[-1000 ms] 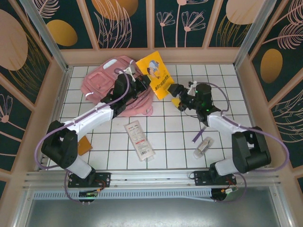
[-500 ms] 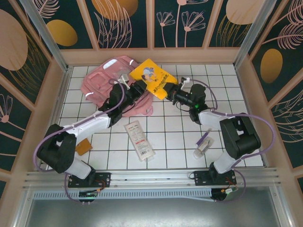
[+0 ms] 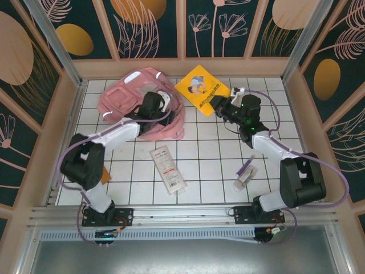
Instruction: Pack books, pencil case, and school supplies into a backpack
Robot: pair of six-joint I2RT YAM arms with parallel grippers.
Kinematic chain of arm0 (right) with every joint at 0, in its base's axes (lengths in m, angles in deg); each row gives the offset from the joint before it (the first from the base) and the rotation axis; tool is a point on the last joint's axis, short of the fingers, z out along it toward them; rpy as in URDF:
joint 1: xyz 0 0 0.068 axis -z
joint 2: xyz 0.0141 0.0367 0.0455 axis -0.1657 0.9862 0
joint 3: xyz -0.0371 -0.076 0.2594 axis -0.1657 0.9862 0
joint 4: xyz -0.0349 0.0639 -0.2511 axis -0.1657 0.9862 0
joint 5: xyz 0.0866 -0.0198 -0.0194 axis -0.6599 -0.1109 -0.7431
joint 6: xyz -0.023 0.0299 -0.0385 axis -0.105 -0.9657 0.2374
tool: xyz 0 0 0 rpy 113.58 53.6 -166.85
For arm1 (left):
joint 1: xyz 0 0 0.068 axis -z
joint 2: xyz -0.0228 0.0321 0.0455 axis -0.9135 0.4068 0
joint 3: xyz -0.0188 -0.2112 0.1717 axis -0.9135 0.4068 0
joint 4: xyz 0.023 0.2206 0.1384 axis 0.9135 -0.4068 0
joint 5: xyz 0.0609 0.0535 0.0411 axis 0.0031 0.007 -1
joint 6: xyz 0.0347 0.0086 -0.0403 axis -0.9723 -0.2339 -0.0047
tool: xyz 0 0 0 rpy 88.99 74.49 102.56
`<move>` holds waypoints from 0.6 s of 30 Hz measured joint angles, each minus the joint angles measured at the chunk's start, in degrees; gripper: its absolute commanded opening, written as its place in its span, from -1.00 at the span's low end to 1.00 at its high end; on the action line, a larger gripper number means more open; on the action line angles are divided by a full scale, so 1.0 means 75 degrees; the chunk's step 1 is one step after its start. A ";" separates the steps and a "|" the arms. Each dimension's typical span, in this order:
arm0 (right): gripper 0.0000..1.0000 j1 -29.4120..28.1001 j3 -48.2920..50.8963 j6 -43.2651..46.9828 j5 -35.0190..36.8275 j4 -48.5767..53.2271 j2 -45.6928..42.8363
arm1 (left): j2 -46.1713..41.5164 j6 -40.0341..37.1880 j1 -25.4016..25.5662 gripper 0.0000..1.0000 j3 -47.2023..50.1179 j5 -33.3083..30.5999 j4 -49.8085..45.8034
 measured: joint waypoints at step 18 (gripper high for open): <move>-1.00 -0.0076 -0.0169 0.1431 -0.1352 0.2693 0.0128 | -0.0504 -0.0364 -0.0023 -1.00 -0.1536 -0.0839 -0.1276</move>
